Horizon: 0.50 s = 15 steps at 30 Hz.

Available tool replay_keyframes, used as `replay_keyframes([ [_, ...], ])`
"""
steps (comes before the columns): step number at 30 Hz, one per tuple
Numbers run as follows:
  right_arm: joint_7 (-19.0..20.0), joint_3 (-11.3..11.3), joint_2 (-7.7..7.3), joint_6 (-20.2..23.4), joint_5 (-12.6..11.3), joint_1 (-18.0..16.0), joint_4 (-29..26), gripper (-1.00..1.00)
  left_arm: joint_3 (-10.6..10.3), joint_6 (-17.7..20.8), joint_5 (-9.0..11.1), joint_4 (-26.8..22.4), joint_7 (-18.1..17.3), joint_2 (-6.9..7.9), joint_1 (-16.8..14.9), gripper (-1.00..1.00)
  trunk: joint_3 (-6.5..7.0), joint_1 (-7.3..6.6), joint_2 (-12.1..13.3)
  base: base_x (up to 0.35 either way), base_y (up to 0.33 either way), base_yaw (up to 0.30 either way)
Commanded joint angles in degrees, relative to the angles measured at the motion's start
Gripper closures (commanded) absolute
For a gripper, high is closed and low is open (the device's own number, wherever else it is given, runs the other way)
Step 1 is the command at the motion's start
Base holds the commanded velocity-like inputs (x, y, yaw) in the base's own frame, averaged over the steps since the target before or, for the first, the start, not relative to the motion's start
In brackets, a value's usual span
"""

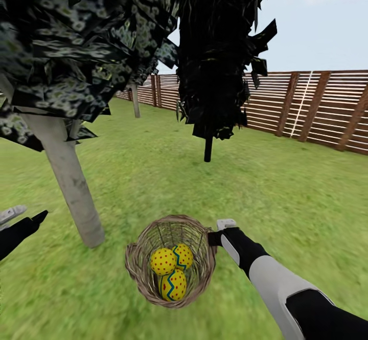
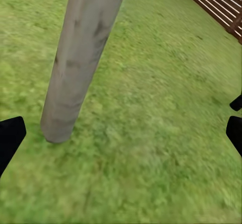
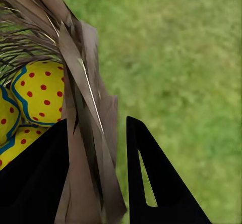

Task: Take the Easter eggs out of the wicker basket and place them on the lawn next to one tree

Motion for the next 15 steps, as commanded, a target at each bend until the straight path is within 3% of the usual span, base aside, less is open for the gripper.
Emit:
replay_keyframes([
  [1, -0.4, 0.3, -0.04, 0.3, -0.9, 0.0, -0.2, 1.00, 0.0, 0.2, 0.6, -0.1, 0.5, 0.01, -0.1, -1.00, 0.02, 0.02, 0.0, 0.200, -0.184, 0.182],
  [15, -0.4, 0.3, -0.04, 0.3, -0.9, 0.0, -0.2, 1.00, -1.0, 0.2, 0.6, -0.1, 0.6, 0.01, -0.1, -1.00, 0.94, 0.02, 0.0, 0.197, -0.224, 0.153],
])
